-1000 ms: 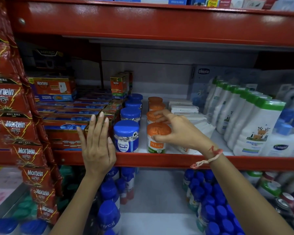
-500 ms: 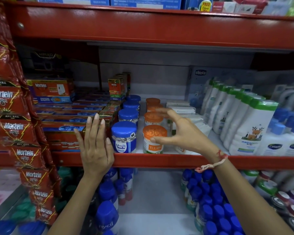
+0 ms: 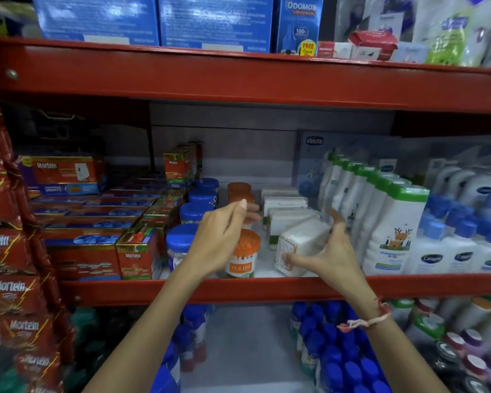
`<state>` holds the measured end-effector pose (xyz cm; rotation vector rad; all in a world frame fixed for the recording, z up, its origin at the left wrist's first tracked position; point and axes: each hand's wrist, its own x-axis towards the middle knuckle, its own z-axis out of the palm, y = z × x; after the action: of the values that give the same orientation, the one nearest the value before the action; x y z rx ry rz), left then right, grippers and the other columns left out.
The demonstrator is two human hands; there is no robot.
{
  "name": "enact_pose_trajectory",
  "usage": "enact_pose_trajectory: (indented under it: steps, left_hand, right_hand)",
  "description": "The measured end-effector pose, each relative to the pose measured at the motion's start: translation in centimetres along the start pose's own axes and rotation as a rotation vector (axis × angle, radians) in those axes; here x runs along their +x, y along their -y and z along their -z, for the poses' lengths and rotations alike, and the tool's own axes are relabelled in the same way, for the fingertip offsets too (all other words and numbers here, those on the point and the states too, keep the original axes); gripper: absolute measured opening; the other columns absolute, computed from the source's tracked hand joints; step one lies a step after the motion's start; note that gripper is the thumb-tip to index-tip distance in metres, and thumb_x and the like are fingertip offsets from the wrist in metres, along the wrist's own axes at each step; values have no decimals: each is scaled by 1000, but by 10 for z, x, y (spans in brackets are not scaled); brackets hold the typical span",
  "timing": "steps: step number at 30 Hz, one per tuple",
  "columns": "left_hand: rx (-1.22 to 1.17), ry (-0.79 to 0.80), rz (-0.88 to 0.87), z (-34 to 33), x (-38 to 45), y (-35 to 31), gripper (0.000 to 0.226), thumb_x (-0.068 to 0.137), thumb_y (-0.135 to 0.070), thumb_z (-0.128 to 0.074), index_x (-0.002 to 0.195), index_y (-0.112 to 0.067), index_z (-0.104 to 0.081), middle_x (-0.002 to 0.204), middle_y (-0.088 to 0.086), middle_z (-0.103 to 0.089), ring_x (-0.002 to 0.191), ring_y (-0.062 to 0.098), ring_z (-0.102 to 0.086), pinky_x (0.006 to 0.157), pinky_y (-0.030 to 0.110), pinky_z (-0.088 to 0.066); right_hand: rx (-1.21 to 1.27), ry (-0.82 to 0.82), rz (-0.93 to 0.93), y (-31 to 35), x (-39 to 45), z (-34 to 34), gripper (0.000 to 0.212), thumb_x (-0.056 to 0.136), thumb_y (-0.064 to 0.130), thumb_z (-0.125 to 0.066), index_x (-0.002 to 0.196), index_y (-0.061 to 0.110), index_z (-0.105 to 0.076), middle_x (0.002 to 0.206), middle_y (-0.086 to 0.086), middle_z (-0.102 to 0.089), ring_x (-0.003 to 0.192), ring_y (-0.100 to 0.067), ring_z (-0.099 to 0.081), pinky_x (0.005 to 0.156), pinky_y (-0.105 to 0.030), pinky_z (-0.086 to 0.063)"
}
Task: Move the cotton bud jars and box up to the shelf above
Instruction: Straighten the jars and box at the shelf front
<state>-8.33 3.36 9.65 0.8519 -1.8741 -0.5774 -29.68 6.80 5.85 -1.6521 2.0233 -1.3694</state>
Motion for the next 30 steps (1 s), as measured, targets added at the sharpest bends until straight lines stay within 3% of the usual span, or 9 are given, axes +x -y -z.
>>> enact_pose_trajectory:
  steps: [3, 5, 8, 11, 15, 18, 22, 26, 30]
  left_hand:
    - [-158, 137, 82, -4, 15, -10, 30, 102, -26, -44, 125, -16, -61, 119, -7, -69, 114, 2, -61, 104, 24, -47]
    - [-236, 212, 147, -5, 25, -16, 40, 97, -31, -54, 134, -17, -54, 131, -7, -62, 121, 2, -56, 110, 26, -42]
    - [-440, 351, 288, -10, 34, -27, 56, 89, -36, -60, 139, -13, -48, 134, 1, -61, 123, 10, -58, 113, 30, -43]
    - [-634, 421, 320, -13, 36, -37, 36, 95, -22, -56, 127, -8, -59, 122, 9, -69, 114, 17, -65, 99, 23, -53]
    - [-661, 200, 348, -23, 28, -39, 27, 86, -15, -68, 111, -6, -68, 95, 2, -77, 88, 8, -72, 70, 14, -57]
    - [-619, -52, 331, -39, 17, -34, 26, 80, -10, -75, 106, -7, -70, 92, 5, -77, 79, 8, -73, 60, 12, -53]
    - [-361, -214, 241, -68, -1, -31, 21, 79, -6, -77, 93, -19, -69, 85, -10, -74, 74, -8, -68, 67, 7, -51]
    - [-154, -263, 222, -91, -16, -27, 24, 80, -7, -77, 102, -14, -69, 99, -5, -74, 84, -2, -68, 84, 24, -58]
    - [-48, -246, 269, -102, -25, -15, 27, 79, -8, -78, 104, -9, -66, 99, 3, -76, 91, 9, -71, 86, 37, -60]
  right_hand:
    - [243, 40, 32, 11, 2, 15, 122, 47, 37, -96, 143, 35, -22, 138, -1, -47, 123, -21, -53, 97, -33, -49]
    - [413, 142, 72, 23, 2, 30, 116, 48, 32, -97, 142, 36, -28, 133, 6, -51, 116, -10, -56, 91, -25, -48]
    - [634, 305, 134, 33, 6, 49, 109, 45, 34, -98, 138, 31, -43, 125, 9, -66, 116, -15, -63, 100, -39, -51]
    - [838, 419, 166, 34, 9, 59, 106, 42, 40, -97, 135, 19, -50, 124, -9, -70, 113, -27, -67, 92, -40, -58]
    - [926, 383, 171, 25, 10, 72, 77, 47, 43, -95, 114, 15, -70, 109, -8, -77, 98, -22, -74, 78, -30, -62]
    - [866, 196, 94, 11, 14, 79, 57, 52, 34, -93, 103, 13, -76, 95, -4, -81, 88, -14, -76, 70, -20, -60]
    - [750, 27, 14, -4, 13, 70, 24, 92, 3, -61, 114, 7, -70, 89, 3, -80, 83, -9, -75, 72, -17, -60]
    - [698, -1, -56, -15, 11, 52, 30, 102, 10, -44, 98, 22, -71, 76, 11, -79, 80, -3, -73, 75, -19, -60]
    - [653, -3, -74, -26, 2, 35, 23, 102, 28, -47, 102, 28, -70, 104, -2, -78, 104, -16, -71, 96, -37, -53]
